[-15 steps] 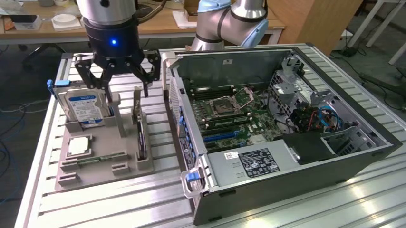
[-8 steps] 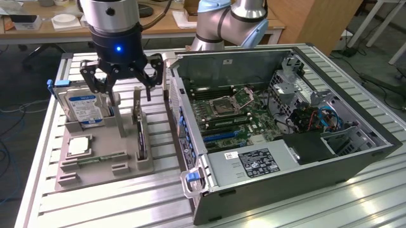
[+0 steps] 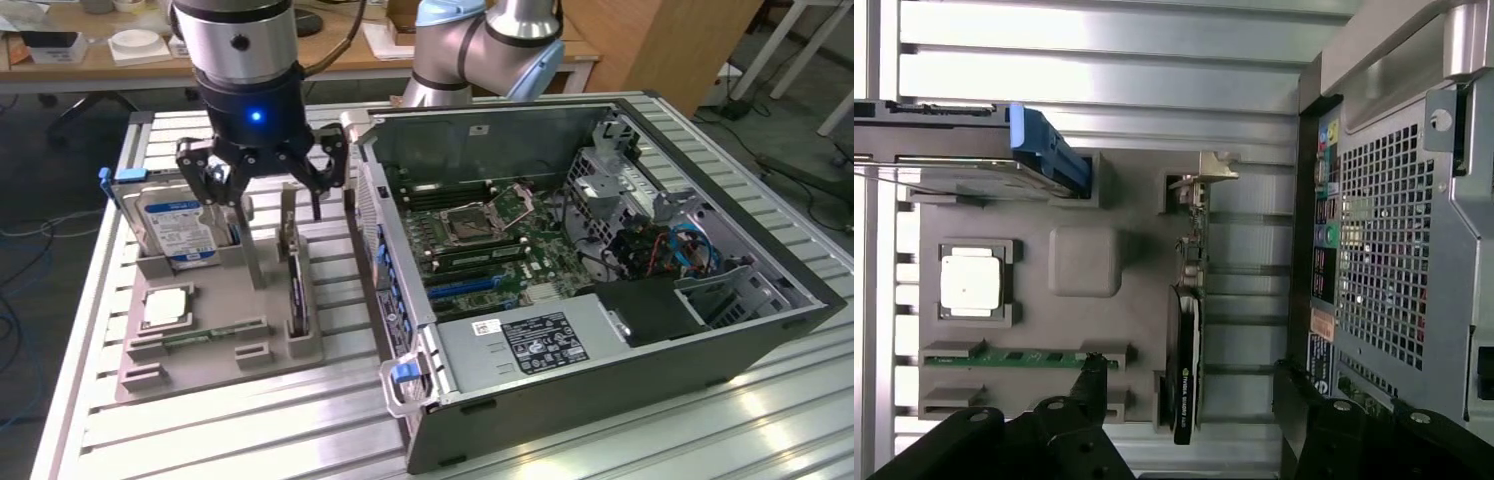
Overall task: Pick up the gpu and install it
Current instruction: 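Pick up the gpu and move the gpu toward the slot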
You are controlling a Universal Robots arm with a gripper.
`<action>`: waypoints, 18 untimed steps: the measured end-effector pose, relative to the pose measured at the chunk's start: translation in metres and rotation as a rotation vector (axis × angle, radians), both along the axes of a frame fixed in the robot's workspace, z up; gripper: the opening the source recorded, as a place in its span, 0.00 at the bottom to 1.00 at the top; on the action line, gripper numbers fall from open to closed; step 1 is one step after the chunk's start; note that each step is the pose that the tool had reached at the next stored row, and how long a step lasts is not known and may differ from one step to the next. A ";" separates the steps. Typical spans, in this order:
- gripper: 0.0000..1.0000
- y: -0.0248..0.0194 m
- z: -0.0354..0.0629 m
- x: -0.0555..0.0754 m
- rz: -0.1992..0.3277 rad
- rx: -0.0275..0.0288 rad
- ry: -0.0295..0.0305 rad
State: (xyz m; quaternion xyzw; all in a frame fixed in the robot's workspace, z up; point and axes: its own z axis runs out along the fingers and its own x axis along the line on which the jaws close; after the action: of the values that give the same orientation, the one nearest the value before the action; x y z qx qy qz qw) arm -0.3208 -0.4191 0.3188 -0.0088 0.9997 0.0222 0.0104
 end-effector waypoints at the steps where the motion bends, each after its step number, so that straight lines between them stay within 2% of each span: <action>1: 0.76 -0.0001 -0.0020 0.000 0.000 0.0000 0.0001; 18: 0.76 -0.0024 -0.0294 0.005 0.001 -0.0009 0.0009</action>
State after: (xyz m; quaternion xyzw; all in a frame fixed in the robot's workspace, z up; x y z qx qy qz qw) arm -0.3158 -0.4215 0.2894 -0.0095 0.9997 0.0218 0.0099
